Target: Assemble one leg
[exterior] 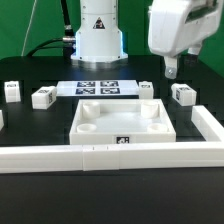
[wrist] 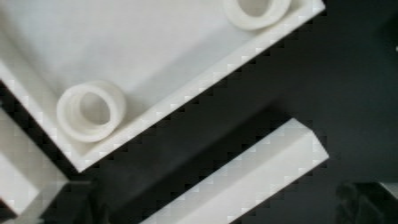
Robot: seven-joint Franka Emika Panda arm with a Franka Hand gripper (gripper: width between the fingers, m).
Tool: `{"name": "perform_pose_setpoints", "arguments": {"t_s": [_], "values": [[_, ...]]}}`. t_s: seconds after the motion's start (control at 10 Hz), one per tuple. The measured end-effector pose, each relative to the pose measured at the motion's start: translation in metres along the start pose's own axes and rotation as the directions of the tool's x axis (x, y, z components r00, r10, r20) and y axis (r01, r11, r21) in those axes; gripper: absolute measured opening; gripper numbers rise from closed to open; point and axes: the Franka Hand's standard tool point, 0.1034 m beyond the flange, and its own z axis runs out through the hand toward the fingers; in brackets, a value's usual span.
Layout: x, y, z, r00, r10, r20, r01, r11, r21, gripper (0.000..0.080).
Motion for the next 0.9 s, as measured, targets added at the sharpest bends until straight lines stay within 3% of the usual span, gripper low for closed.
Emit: {"name": "perform_pose_setpoints", "arguments": {"t_s": [0.1,0.3,0.4,0.7,0.9], "values": [[-0.016,-0.008,0.012,0.998,-0.059,-0.026,0.059,0.998,-0.019,0.0651],[-0.035,-0.014,0.020,0.985,-0.166,-0.038,0.164,0.986,-0.042,0.0651],[-0.040,-0.015,0.020,0.985,-0.170,-0.020,0.170,0.985,-0.023,0.0651],[-0.042,-0.015,0.022,0.980,-0.197,-0.019,0.196,0.980,-0.021,0.0651],[-0.060,-0.017,0.036,0.926,-0.377,-0.003,0.377,0.926,-0.003,0.0651]]}}
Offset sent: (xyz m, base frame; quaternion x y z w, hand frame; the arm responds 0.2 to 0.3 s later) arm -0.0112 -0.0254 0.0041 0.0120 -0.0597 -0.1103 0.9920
